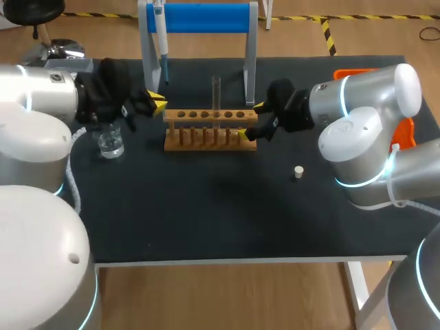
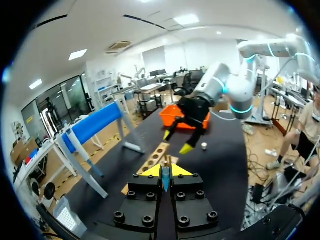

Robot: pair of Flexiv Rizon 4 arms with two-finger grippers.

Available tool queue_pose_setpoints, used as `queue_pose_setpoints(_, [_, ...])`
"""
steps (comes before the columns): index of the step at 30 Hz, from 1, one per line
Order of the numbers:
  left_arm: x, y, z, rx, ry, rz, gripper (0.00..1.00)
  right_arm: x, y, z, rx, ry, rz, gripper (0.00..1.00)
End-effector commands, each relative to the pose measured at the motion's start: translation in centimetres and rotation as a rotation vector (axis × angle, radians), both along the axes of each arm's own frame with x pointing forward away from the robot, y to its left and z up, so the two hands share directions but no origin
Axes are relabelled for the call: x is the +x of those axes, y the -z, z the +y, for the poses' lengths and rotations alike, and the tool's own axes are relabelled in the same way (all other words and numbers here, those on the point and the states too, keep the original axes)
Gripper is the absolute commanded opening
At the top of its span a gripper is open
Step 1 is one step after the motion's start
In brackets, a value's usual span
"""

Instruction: Invert the test tube, pick up the pipette, mount the tip to pipette, aspirate from beaker and dispense into the tube, eject the tip, return the pipette, and cap with the stopper.

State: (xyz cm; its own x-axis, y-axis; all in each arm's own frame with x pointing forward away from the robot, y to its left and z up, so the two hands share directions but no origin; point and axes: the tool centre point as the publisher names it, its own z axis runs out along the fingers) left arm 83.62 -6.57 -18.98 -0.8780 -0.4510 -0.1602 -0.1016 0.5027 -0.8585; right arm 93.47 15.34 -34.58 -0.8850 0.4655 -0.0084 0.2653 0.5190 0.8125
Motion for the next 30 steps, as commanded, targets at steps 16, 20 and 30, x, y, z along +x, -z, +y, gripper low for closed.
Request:
queue_pose_setpoints(16, [-6.4, -4.0, -7.0, 0.150, 0.189, 0.138, 0.00, 0.0, -0.1, -0.1, -0.003, -0.002, 0.003, 1.00])
queue_pose_setpoints(20, [-6.6, -3.7, -8.8, 0.145, 0.193, 0.133, 0.00, 0.0, -0.1, -0.1, -0.003, -0.002, 0.003, 1.00])
queue_pose_setpoints(30, [-6.6, -3.2, -12.2, 0.153, 0.183, 0.142, 0.00, 0.0, -0.1, -0.1, -0.003, -0.002, 0.003, 1.00])
